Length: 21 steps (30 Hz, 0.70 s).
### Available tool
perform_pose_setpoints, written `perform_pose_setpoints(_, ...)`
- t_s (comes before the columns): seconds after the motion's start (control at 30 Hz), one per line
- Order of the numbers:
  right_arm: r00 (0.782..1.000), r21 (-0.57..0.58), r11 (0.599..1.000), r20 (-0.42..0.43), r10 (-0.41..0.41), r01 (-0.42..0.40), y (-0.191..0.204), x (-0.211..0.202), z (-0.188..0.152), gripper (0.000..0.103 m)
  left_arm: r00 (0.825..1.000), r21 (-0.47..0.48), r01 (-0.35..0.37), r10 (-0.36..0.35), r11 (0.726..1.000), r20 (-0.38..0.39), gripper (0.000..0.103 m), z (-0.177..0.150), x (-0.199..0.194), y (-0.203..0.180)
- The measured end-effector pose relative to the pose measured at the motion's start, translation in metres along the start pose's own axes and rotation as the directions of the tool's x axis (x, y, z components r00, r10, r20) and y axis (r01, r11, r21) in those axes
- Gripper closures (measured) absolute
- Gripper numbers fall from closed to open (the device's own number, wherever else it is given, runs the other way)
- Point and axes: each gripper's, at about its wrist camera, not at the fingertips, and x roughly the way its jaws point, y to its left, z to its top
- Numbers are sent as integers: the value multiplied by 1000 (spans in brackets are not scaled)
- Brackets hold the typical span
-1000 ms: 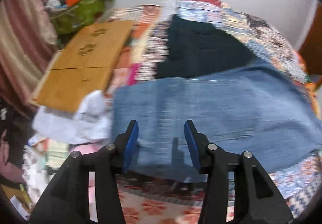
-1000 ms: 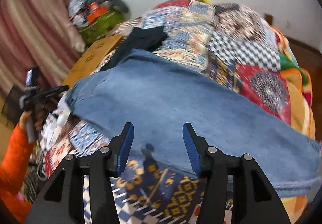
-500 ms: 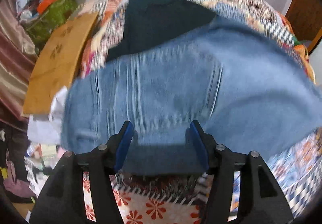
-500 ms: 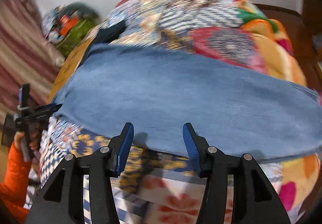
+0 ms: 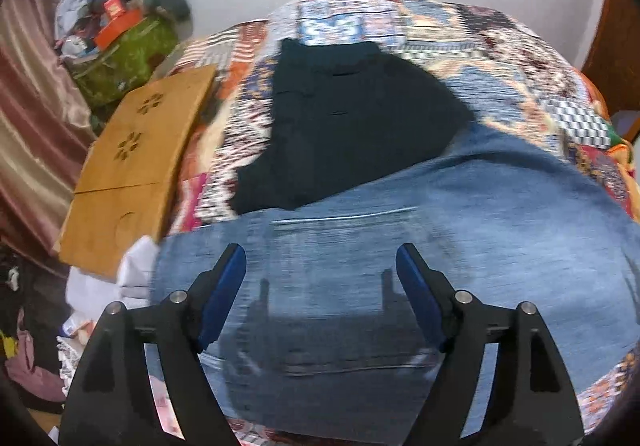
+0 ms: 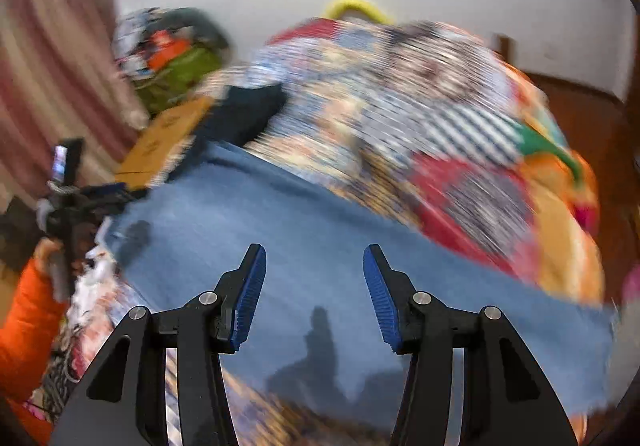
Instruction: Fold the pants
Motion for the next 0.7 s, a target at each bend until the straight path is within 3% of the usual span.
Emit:
perform_pose_setpoints(0.07,998,-50,996,6,69,-69,23,25,24,56,1000,-29,-25,25,999,-9,25,-4,7,27)
perform_pose_setpoints(0.27,987,-124,980,-55,149,-154,76,112,72,56,994,-127,-84,74,988,-80,25,-19,41,96)
perform_pose_setpoints(0.47,982,-127,983,-154,111,-131,99,184,93,58,983,-144,-87,62,986,-171,24,-39,88,117)
perform_pose_setpoints(0.5,977,-120,984,-183,107,-131,100,197,93,60,984,-150,-75,49,986,-173,23,-44,94,117)
perform_pose_setpoints(0.53,972,-111,985,-211,105,-130,97,205,93,70,985,-158,-68,41,985,-168,21,-47,96,118)
perform_pose_setpoints(0.6,969,-93,988,-227,96,-120,93,216,93,75,988,-176,-64,37,982,-150,19,-53,100,118)
perform_pose_setpoints(0.63,970,-96,985,-212,118,-141,93,215,93,89,989,-180,-62,36,982,-144,18,-55,100,118)
perform_pose_setpoints(0.7,970,-112,981,-207,131,-156,96,214,92,92,990,-196,-64,37,979,-139,12,-57,102,121)
